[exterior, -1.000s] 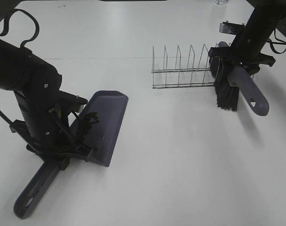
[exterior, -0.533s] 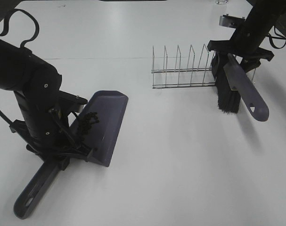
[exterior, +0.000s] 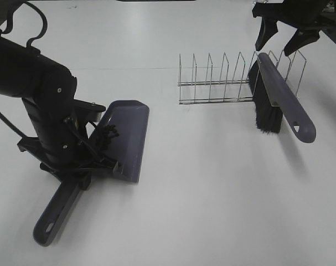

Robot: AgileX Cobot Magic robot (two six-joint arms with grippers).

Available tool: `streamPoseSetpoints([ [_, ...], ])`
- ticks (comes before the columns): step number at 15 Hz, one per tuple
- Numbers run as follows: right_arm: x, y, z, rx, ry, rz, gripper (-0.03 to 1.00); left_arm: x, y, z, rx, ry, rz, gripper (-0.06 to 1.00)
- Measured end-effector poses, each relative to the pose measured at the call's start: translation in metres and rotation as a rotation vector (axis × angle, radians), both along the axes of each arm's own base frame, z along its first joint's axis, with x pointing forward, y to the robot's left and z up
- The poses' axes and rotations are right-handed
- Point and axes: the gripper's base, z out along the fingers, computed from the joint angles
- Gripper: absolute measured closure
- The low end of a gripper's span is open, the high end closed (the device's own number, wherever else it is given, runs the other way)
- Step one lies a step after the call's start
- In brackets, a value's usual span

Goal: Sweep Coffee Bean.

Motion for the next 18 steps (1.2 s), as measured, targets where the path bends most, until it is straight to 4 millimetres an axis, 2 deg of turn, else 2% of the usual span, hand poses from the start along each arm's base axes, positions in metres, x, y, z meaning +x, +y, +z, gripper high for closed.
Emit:
streamPoseSetpoints([
  [2, -0.016, 0.001, 0.019, 0.017, -0.005, -0.001, 0.37, 0.014, 0.0, 0.003, -0.011, -0.012, 0.027, 0.61],
  [3, -0.031, 0.002, 0.028, 0.024, 0.008, -0.002, 0.37, 0.03, 0.0, -0.001, -0.009, -0.012, 0.042, 0.61],
  [6, -0.055, 0.003, 0.036, 0.037, 0.037, 0.004, 0.37, 0.047, -0.009, -0.007, -0.008, -0.012, 0.043, 0.61],
  [9, -0.087, 0.004, 0.04, 0.036, 0.078, 0.023, 0.37, 0.053, -0.012, -0.011, -0.006, -0.005, 0.046, 0.61],
  [12, -0.11, 0.004, 0.046, 0.035, 0.097, 0.03, 0.37, 0.053, -0.014, -0.01, -0.016, -0.002, 0.055, 0.59],
  [15, -0.128, 0.004, 0.057, 0.034, 0.084, 0.031, 0.37, 0.049, -0.014, -0.009, -0.009, 0.048, 0.075, 0.34],
  [18, -0.142, 0.004, 0.073, 0.034, 0.043, 0.032, 0.37, 0.054, -0.015, 0.003, 0.014, 0.07, 0.05, 0.28],
])
